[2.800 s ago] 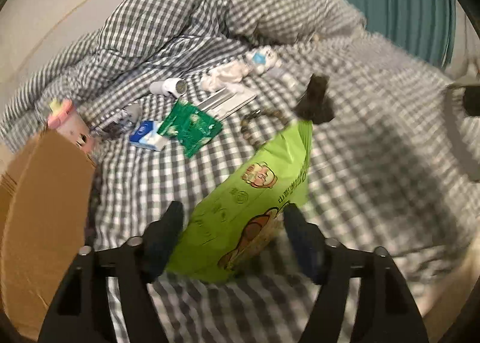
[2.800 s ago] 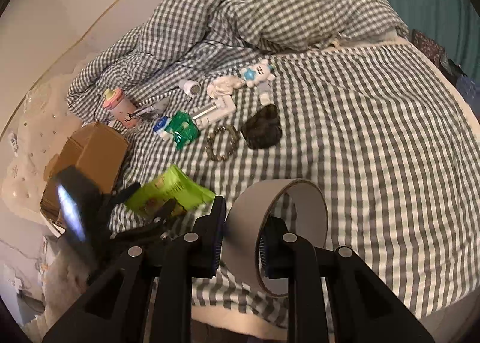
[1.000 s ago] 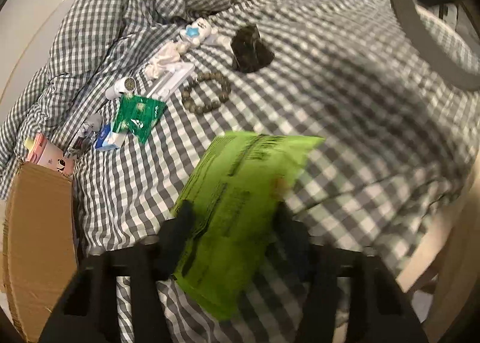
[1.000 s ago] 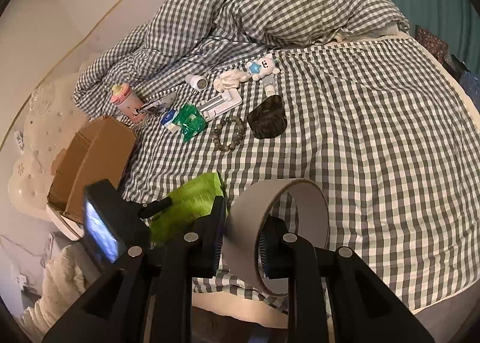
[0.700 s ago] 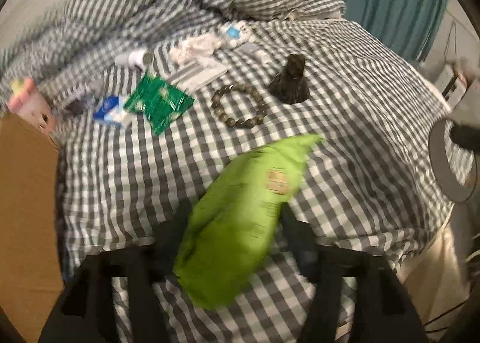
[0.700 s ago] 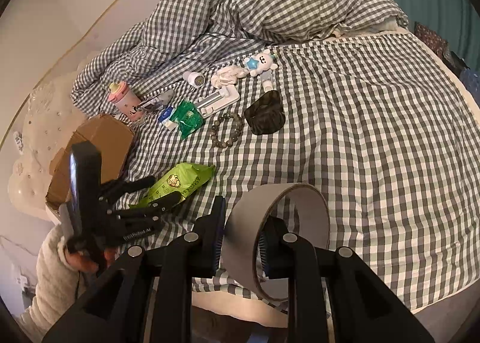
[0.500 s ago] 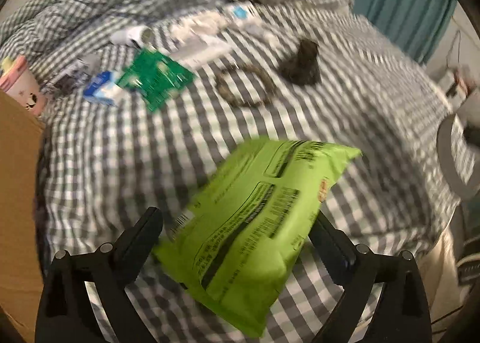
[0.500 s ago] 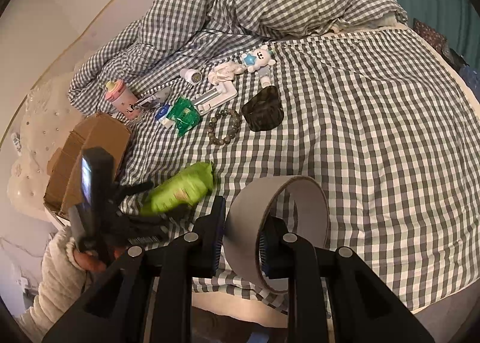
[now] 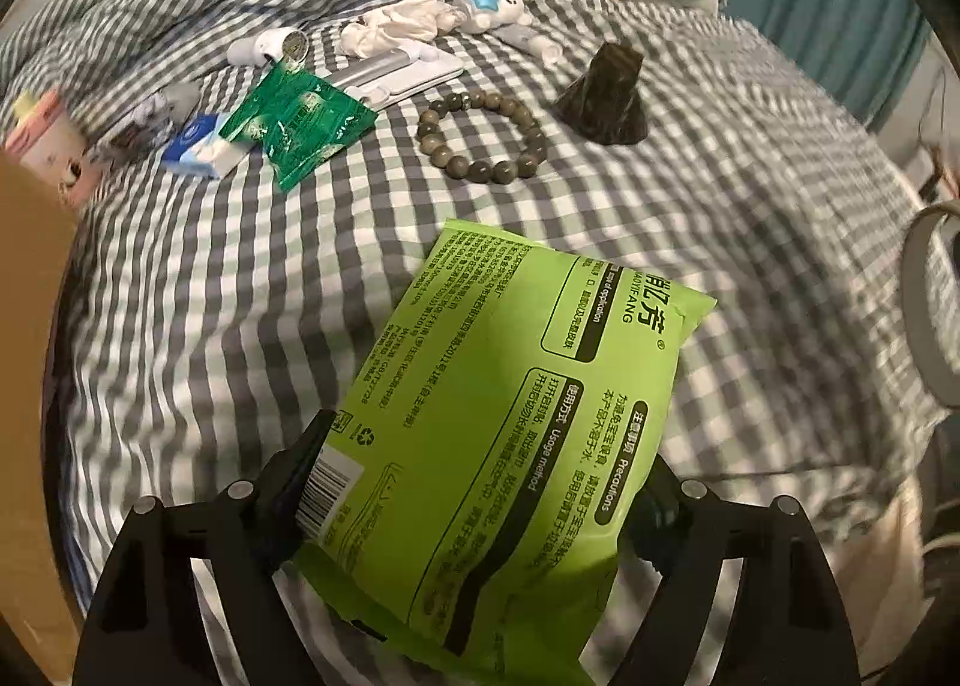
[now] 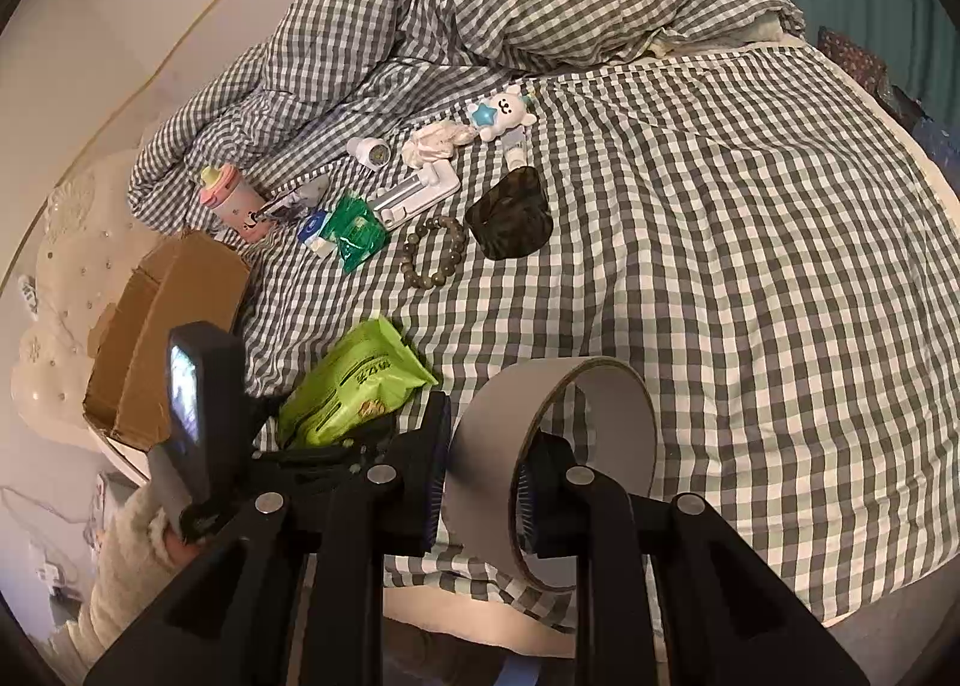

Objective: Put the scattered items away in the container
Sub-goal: 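Carry the wipes pack to the box with the left tool while the right tool holds the tape, then release the wipes pack and tape into the box with both tools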

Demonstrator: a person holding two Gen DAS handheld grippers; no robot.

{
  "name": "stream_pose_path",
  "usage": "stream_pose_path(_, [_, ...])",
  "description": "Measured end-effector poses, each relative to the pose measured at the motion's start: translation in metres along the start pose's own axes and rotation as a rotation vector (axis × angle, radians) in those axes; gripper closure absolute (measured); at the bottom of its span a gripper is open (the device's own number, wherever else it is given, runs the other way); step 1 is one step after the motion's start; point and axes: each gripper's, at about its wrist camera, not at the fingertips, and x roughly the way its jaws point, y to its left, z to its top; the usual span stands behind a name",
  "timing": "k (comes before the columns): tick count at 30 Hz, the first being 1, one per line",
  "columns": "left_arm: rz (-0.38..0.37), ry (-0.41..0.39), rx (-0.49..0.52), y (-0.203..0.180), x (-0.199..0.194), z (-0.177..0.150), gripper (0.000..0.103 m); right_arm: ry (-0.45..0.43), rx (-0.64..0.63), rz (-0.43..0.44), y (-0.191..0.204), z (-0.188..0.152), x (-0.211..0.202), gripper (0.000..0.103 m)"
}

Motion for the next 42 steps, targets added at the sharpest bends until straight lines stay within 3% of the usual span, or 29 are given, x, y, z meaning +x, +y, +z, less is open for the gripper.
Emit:
stream_pose_path(7, [0.062, -0.105, -0.034, -0.007, -0.062, -0.001, 0.019, -0.002, -0.035, -0.001, 0.015, 0.008, -0.003, 0.083])
stream_pose_path(10, [0.143, -0.132, -0.065, 0.003, -0.089, 0.007, 0.019, -0.009, -0.08, 0.006, 0.035, 0.015, -0.008, 0.083])
stream_pose_path(16, [0.212, -0.208, -0.168, 0.044, -0.141, 0.006, 0.019, -0.029, -0.164, 0.047, 0.083, 0.021, -0.015, 0.083])
stream_pose_path(25, [0.273, -0.294, -0.302, 0.12, -0.203, -0.008, 0.018, -0.037, -0.306, 0.118, 0.179, 0.028, -0.017, 0.083])
stream_pose_path(31, [0.332, -0.335, -0.389, 0.18, -0.236, -0.024, 0.018, -0.031, -0.424, 0.215, 0.262, 0.033, -0.008, 0.083])
stream_pose_path(42, [0.407, -0.294, -0.572, 0.294, -0.234, -0.063, 0.018, 0.02, -0.607, 0.296, 0.408, 0.036, 0.048, 0.084])
